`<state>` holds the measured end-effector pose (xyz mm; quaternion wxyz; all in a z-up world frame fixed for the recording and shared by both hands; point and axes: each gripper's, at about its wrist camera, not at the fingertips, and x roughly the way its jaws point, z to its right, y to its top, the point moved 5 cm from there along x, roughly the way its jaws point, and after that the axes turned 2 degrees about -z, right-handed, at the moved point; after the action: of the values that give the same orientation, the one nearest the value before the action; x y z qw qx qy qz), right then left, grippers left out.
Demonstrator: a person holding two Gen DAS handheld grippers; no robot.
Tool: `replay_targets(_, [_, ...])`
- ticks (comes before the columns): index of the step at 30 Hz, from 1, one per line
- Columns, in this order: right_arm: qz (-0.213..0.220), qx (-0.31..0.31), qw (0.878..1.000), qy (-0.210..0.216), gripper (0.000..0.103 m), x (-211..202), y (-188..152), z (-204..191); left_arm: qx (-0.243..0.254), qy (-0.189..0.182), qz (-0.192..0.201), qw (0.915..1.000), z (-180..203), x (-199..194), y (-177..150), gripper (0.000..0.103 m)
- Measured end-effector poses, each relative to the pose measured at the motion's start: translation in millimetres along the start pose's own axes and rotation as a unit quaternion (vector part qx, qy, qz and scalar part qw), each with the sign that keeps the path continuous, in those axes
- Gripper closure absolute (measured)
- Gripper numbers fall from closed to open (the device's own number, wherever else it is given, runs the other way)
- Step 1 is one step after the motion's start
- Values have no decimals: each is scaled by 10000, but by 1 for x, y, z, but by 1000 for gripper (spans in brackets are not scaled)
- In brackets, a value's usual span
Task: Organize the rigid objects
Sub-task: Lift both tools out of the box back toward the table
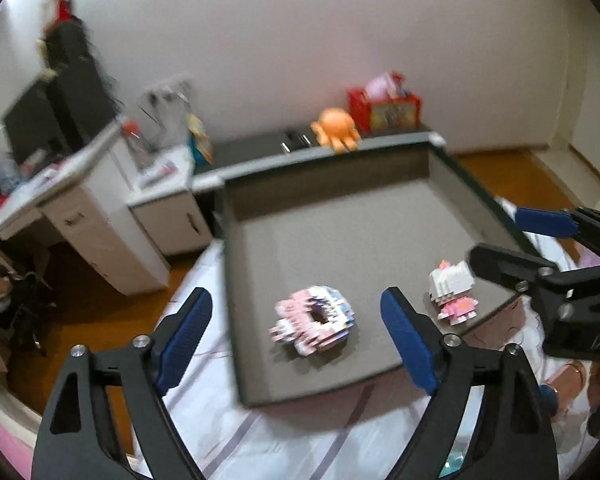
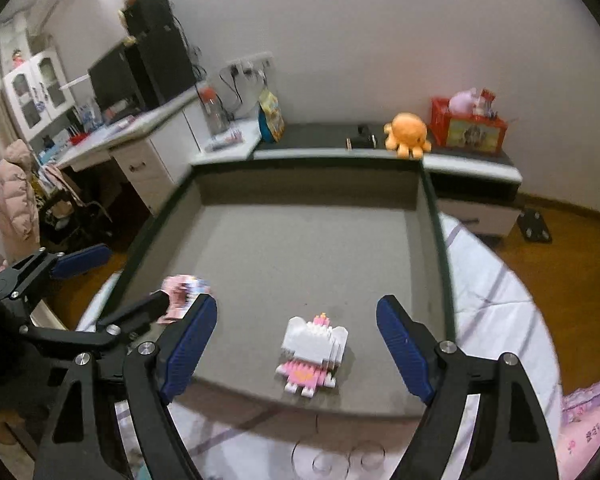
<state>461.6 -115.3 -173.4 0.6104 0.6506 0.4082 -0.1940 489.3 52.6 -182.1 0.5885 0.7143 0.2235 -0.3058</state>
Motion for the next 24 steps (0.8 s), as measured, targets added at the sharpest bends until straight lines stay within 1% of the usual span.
replay_targets(2, [289, -93, 9995, -62, 19, -29, -3, -6, -113, 108, 367, 9992, -2, -32, -4, 7])
replay_targets(5, [672, -236, 9974, -69, 19, -68, -12, -18, -315, 303, 928, 9947, 1, -88, -17, 0])
replay_targets(6, [821, -307, 9962, -4, 18, -85, -19, -24, -334, 334, 1037, 9935, 2, -102, -22, 0])
replay_targets(9, [1137, -495, 9921, 208, 12, -119, -38, -39, -417, 228, 1384, 9892, 14, -146, -37, 0])
replay_targets(11, [1438, -513, 9881, 178, 0, -145, -55, -48, -415, 145, 1663, 9851, 26, -173, -47, 0])
replay_targets(12, [1554, -523, 9863, 168, 0, -153, -60, -51, -407, 175, 1762, 9833, 31, -185, -53, 0])
replay_targets(15, [1913, -590, 9798, 36, 0, -184, -81, -60, -335, 288, 1948, 9799, 44, -209, -67, 0])
replay_targets(16, [1985, -612, 9782, -27, 0, -193, -90, -61, -315, 300, 2007, 9787, 49, -218, -74, 0])
replay_targets(19, [2202, -567, 9737, -170, 0, -214, -111, -64, -333, 170, 2086, 9773, 61, -233, -90, 0])
replay_targets(24, [2476, -467, 9664, -505, 0, -239, -145, -62, -487, 276, 2320, 9711, 72, -258, -111, 0])
